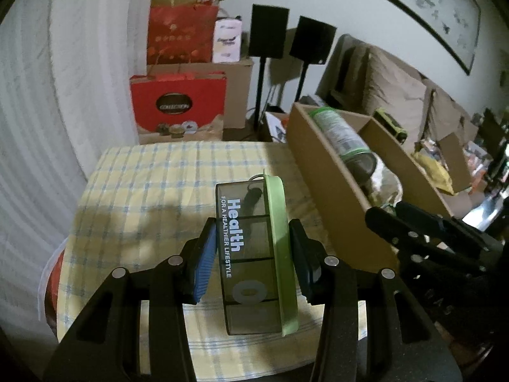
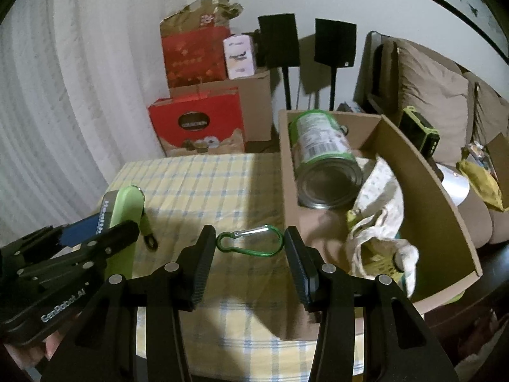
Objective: Organize objects
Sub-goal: 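Lift the bottle with the left gripper over the box while the right gripper carries the carabiner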
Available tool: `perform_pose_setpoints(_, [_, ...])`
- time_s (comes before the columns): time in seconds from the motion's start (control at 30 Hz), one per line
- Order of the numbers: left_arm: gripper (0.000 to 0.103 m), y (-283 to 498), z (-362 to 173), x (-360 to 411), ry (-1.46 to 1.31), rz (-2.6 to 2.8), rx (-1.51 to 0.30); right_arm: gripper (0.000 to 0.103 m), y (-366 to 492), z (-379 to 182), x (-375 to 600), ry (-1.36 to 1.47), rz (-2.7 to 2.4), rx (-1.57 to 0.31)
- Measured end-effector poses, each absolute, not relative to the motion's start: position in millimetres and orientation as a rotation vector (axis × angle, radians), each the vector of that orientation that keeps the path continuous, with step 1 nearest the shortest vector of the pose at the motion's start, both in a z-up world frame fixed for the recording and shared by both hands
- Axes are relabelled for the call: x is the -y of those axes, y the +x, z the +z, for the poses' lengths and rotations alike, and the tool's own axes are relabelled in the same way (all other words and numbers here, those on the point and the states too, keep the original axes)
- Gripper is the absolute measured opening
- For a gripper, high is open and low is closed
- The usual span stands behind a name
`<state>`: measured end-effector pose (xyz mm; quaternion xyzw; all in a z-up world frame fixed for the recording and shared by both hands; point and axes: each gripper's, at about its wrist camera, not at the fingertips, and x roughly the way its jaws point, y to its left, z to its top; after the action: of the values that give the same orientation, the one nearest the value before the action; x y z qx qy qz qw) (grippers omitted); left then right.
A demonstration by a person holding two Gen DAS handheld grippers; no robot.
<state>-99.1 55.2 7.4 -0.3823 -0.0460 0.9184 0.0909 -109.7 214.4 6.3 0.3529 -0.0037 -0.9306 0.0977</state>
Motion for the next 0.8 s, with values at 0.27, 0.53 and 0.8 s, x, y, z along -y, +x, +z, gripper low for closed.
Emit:
perform_pose_setpoints(0.27, [0.041, -100, 24, -91, -1.088, 2.708, 0.094, 0.045, -110, 20, -241, 1.028, -2.803, 0.029])
perform_pose_setpoints(0.53, [0.041, -110, 37, -136, -1.051, 2.656, 0.073, 0.045, -113, 30, -279, 1.030, -2.864, 0.043])
perform_pose_setpoints(0.8, [0.041, -130, 34, -183, -1.081, 2.548, 0.088, 0.045, -119, 29, -327, 1.074, -2.909, 0.083])
